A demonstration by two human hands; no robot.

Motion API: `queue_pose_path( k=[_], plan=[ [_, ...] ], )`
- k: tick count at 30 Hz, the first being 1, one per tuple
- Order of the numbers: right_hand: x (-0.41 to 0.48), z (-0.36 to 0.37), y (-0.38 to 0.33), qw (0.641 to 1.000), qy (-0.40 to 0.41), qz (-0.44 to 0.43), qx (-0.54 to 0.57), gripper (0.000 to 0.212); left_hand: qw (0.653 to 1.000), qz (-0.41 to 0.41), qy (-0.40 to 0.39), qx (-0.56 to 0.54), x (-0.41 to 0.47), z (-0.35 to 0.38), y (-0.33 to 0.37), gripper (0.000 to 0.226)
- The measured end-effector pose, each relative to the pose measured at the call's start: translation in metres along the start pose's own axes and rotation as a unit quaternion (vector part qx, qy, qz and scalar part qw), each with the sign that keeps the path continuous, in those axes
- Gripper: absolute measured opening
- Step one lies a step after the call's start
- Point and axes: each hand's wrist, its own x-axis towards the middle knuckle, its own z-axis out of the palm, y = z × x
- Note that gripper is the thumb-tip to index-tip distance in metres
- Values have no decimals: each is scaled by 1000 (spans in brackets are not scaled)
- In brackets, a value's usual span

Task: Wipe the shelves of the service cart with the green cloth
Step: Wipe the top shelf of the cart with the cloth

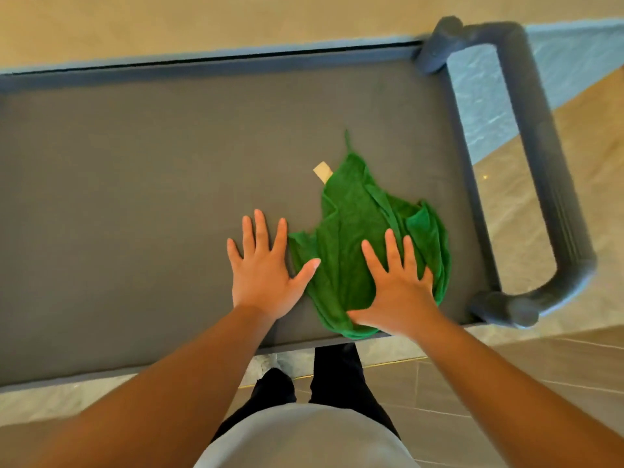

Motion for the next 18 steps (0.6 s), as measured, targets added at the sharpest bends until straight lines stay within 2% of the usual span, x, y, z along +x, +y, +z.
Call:
queue_pose_path(
  k=[6,14,18],
  plan=[
    [-13,13,-1,999,-11,34,28,128,1000,1,-4,13,-3,0,2,107],
    [36,-11,-12,998,56,36,9,124,1000,3,-13,10,-1,-3,3,108],
    [86,-45,-19,994,110,14,-13,114,1000,1,-20,14,0,-3,3,106]
  ],
)
